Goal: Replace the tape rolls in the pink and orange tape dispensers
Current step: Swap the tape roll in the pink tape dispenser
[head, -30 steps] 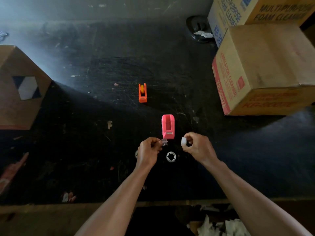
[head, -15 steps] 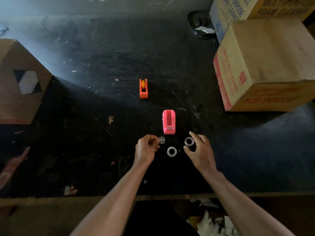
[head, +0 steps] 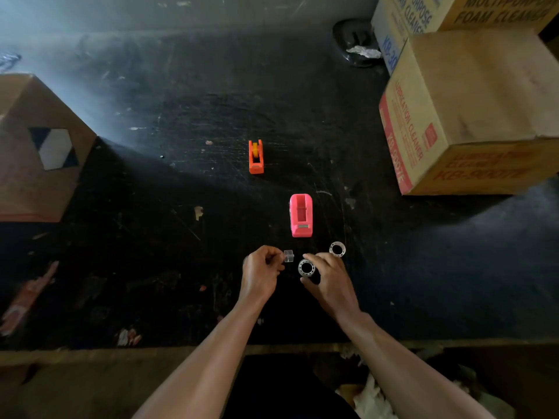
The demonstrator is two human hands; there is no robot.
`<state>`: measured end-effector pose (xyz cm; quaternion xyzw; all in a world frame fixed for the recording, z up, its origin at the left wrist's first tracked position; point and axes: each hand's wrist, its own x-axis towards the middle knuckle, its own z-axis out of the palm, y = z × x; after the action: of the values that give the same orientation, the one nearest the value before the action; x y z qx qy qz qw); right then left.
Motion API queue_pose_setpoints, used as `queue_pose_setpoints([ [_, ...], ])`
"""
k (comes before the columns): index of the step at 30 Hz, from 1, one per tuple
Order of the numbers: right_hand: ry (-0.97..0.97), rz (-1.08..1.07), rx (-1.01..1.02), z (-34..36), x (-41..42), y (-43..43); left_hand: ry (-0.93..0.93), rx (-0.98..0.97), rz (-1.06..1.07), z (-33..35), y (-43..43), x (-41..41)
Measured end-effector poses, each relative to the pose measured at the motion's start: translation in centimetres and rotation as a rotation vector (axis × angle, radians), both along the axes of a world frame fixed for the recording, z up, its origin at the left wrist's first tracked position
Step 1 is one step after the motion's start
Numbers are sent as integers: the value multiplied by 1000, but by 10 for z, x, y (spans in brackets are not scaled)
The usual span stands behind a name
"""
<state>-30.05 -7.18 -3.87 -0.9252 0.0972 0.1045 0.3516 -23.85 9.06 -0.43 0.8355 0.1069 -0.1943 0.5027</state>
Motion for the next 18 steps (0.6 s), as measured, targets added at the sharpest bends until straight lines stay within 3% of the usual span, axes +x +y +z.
queue_pose_setpoints([
  [18,-205,-181,66,42,14,1,-46,-16,1,2,-5,6],
])
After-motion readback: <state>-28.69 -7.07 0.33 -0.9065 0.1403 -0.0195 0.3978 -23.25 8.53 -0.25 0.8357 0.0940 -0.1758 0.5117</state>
